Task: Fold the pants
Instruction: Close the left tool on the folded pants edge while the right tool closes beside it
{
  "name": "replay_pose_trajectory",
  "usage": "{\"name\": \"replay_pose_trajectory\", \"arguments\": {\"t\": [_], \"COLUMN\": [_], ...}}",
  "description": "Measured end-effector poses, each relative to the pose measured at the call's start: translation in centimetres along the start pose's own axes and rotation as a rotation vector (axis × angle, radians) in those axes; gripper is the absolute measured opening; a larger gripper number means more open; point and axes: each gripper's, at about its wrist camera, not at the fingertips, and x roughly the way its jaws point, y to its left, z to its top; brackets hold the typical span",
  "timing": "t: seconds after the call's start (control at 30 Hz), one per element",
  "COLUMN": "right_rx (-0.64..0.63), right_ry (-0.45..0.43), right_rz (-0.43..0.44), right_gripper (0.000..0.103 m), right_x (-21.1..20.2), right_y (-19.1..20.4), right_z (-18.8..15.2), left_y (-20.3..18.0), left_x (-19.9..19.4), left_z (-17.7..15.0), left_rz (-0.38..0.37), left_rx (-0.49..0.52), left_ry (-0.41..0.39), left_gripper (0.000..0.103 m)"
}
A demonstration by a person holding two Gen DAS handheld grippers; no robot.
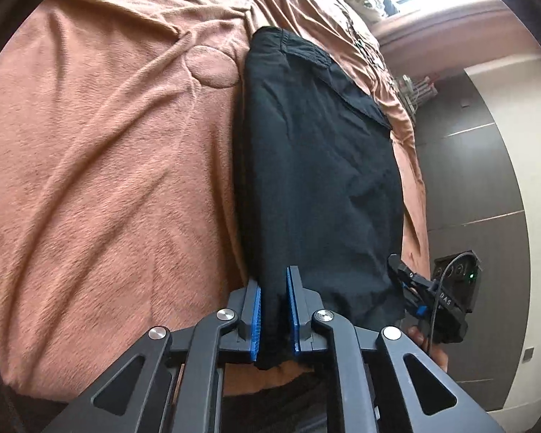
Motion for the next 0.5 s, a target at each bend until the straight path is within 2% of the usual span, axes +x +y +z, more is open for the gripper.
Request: {"name": "replay_pose_trajectory", "arguments": {"t": [0.27,0.5], "right_rx": [-0.017,-0.031], "right_ry": [0.041,0.084], "right_rz": [0.014,0.049], "right_gripper": [0.025,0.025], "right_x": [1.4,2.7], "right_y": [1.5,2.4], "right_z": [-1.1,-2.3], "left_y": [1.2,2.3], "left_x": [-2.2,-3.8], "left_z": [-0.2,-0.1], "left_rz": [0.001,0.047], "left_rx": [0.000,-0.023], "left_ry": [-0.016,-0.038], "left_gripper": [0.012,0.012]}}
